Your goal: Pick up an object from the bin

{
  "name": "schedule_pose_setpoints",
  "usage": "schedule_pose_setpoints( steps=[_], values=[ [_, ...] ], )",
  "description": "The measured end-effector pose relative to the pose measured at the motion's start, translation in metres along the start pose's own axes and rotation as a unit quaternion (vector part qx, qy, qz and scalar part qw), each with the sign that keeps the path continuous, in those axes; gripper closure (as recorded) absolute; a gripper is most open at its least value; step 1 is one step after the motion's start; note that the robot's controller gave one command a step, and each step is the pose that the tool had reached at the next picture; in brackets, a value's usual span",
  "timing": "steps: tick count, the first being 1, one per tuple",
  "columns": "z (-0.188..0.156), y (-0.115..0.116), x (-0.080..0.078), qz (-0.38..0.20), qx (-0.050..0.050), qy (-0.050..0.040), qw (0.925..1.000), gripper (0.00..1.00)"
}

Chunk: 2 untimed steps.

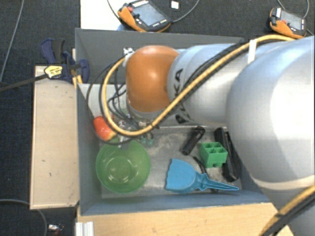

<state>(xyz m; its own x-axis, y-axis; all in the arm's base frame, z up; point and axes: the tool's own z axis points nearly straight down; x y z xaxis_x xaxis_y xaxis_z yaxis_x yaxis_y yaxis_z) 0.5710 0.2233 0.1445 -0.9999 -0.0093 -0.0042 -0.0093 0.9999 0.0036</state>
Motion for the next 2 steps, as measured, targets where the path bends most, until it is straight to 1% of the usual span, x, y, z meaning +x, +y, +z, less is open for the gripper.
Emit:
schedule_pose_setpoints(
  steps=[1, 2],
  values=[
    [-0.0559, -0.0310, 0.0101, -0.221, 0.001, -0.0109, 0.9752, 1.00],
    [-0.0559, -0.0311, 0.0101, -0.220, 0.001, -0.0108, 0.9754, 1.00]
  ],
)
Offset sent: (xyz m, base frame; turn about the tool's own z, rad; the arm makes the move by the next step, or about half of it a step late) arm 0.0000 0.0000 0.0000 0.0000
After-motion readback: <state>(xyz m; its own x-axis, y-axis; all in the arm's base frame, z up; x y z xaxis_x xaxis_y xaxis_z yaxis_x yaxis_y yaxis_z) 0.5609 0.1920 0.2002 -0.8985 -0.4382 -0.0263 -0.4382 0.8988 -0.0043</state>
